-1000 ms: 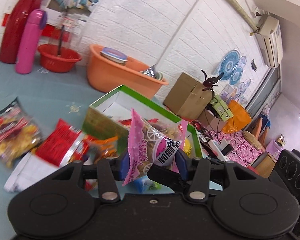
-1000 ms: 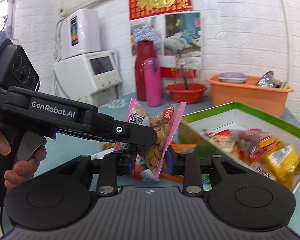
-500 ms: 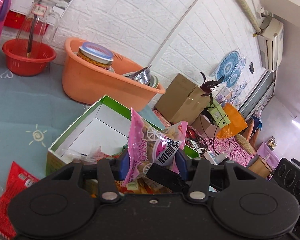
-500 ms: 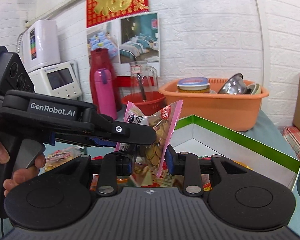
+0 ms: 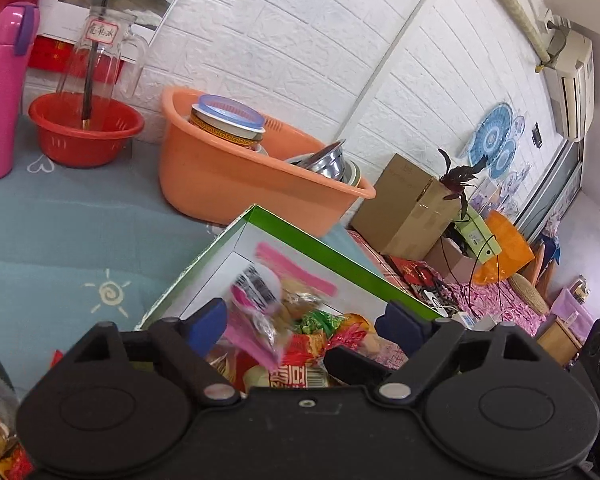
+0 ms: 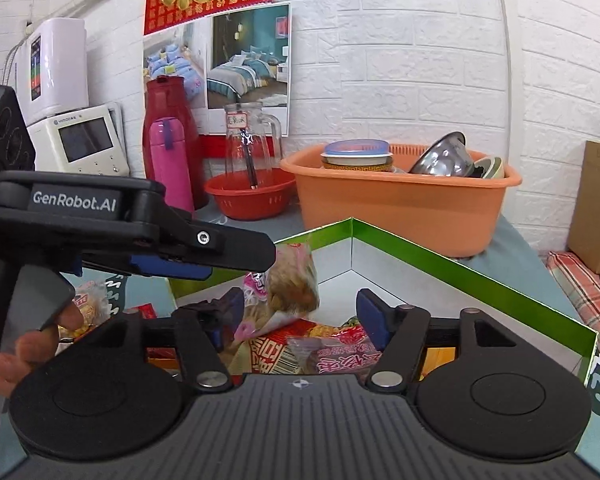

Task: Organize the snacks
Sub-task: 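Carry both pink bags into the green box and open both tools, then move both tools back toward the white packets on the table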

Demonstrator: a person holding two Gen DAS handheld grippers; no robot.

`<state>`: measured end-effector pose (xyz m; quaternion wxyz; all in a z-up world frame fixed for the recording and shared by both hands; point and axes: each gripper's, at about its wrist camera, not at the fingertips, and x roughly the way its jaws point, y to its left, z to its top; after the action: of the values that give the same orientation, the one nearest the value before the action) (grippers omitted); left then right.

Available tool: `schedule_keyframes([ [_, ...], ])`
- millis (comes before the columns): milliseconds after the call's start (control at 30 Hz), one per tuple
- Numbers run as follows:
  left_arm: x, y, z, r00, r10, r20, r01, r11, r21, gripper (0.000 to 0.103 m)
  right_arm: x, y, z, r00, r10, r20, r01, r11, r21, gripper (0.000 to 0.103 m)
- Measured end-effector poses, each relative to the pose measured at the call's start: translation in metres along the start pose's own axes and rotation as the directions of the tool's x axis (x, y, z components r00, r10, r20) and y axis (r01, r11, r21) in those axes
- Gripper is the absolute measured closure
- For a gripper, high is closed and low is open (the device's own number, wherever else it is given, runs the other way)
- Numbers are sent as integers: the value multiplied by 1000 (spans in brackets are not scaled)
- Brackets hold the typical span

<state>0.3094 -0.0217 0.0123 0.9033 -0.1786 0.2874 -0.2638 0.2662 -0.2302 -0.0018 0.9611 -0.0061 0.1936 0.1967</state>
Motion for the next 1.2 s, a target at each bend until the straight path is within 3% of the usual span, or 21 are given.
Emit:
schedule_keyframes([
  [400,-61,-24,-10,1000,-5,28,5,1000,-2,0,-49,30,7,999,31,34,-31,999,-24,0],
  [633,-122,-24,-36,996,66,60,-65,998,-3,0,-95,53,3,992,92,90,-90,996,-27,0],
  [900,-158,23,-68,980,195,43,-190,977,-102,0,-115,75,-18,989,131,63,-131,991,-8,0],
  [1067,-158,60,-74,956,290,34,-280,942,-185,0,-116,79,-31,991,135,25,-136,990,38,0],
  [1200,-152,84,-79,949,314,31,-301,930,-210,0,-115,82,-41,991,134,-9,-133,990,51,0],
])
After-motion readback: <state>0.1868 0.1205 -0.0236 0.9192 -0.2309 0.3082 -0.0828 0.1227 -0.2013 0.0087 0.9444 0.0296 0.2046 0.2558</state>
